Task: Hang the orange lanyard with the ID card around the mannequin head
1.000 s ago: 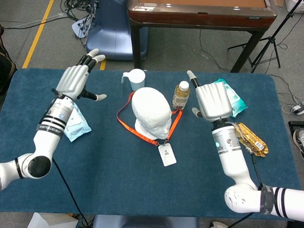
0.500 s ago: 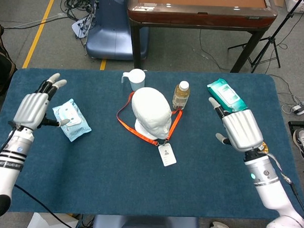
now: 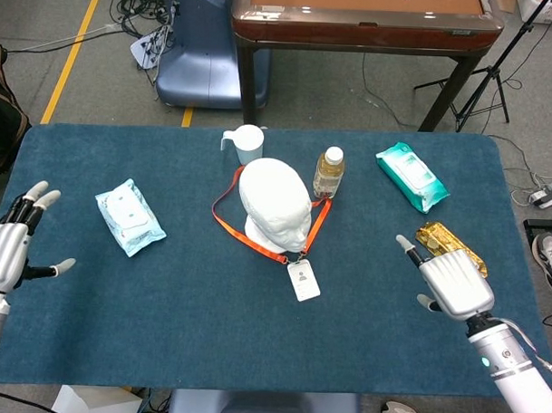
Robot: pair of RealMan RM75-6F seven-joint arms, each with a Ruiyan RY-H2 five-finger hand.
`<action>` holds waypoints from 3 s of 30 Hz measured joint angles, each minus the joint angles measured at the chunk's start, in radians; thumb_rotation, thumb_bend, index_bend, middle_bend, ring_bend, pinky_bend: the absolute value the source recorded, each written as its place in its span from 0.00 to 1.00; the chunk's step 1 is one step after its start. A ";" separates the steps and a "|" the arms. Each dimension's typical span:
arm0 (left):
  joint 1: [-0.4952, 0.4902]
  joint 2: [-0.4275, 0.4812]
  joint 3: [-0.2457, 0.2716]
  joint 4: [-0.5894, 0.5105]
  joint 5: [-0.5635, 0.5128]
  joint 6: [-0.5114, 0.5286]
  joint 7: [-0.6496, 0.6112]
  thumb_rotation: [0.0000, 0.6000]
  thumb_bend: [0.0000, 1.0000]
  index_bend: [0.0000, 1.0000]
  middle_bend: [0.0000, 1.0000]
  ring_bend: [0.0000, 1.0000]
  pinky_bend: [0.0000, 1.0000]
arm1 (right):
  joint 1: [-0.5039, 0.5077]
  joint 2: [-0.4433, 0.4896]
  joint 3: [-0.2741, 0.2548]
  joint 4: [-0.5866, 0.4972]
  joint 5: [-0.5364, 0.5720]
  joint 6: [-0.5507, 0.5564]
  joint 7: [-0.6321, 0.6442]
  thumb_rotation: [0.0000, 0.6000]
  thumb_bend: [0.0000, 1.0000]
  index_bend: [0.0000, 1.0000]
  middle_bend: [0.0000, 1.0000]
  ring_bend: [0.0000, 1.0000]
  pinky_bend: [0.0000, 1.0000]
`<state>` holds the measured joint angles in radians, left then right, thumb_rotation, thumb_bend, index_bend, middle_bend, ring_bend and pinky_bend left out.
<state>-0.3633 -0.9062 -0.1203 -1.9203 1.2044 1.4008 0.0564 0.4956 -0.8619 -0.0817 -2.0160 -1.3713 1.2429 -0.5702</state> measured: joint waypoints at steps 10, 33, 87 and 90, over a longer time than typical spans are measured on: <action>0.105 -0.045 0.053 0.033 0.123 0.092 -0.036 1.00 0.17 0.09 0.06 0.08 0.25 | 0.075 -0.116 0.019 0.051 0.148 -0.216 -0.110 1.00 0.59 0.10 1.00 1.00 1.00; 0.145 -0.068 0.055 0.068 0.187 0.058 -0.054 1.00 0.20 0.12 0.06 0.08 0.25 | 0.377 -0.525 0.085 0.286 0.622 -0.415 -0.327 1.00 0.81 0.10 1.00 1.00 1.00; 0.196 -0.053 0.072 0.044 0.292 0.044 -0.070 1.00 0.20 0.14 0.06 0.08 0.25 | 0.429 -0.519 -0.112 0.170 0.601 -0.283 -0.310 1.00 0.81 0.10 1.00 1.00 1.00; 0.196 -0.054 0.071 0.043 0.293 0.042 -0.069 1.00 0.20 0.13 0.06 0.08 0.25 | 0.426 -0.521 -0.116 0.169 0.591 -0.287 -0.309 1.00 0.81 0.10 1.00 1.00 1.00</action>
<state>-0.1670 -0.9603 -0.0493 -1.8768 1.4979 1.4432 -0.0122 0.9219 -1.3833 -0.1976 -1.8474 -0.7800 0.9559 -0.8789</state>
